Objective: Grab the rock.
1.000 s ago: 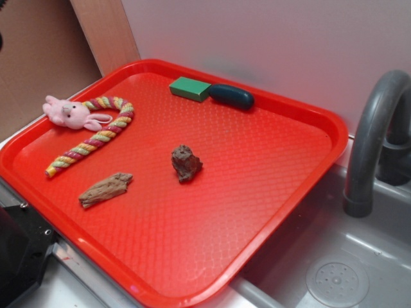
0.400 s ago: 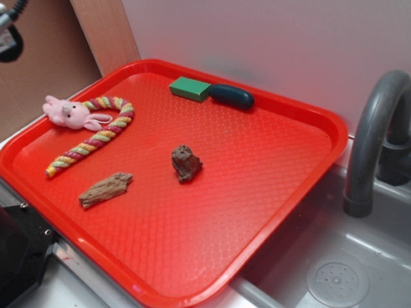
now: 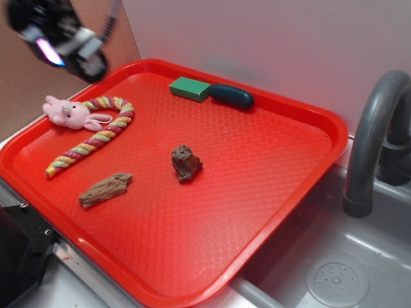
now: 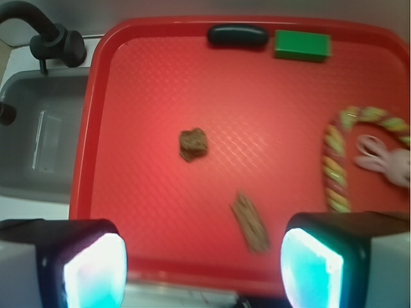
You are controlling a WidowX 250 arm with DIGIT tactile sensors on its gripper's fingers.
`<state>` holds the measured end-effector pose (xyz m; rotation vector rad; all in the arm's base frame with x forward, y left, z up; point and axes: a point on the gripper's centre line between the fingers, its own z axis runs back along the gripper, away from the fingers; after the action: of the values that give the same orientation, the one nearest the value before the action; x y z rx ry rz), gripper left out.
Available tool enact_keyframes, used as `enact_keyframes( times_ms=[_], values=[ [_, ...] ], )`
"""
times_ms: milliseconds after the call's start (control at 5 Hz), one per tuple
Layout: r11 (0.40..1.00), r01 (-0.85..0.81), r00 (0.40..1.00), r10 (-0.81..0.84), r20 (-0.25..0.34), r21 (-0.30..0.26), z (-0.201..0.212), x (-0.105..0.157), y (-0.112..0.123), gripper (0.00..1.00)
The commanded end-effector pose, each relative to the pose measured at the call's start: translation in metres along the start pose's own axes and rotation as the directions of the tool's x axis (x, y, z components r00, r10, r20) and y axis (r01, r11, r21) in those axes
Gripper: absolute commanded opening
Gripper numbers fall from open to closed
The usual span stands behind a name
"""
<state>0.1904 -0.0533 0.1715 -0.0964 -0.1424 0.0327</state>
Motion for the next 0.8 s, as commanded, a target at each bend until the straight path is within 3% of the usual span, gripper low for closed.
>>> enact_keyframes(
  times_ms=[0, 400, 600],
  values=[
    [0.999, 0.048, 0.999, -0.047, -0.021, 0.019, -0.065, 0.032, -0.024, 1.0],
    [0.986, 0.128, 0.989, -0.118, -0.093, 0.103, -0.12, 0.039, -0.021, 1.0],
    [0.973, 0.144, 0.985, -0.123, -0.123, 0.181, -0.138, 0.041, -0.004, 1.0]
  ],
)
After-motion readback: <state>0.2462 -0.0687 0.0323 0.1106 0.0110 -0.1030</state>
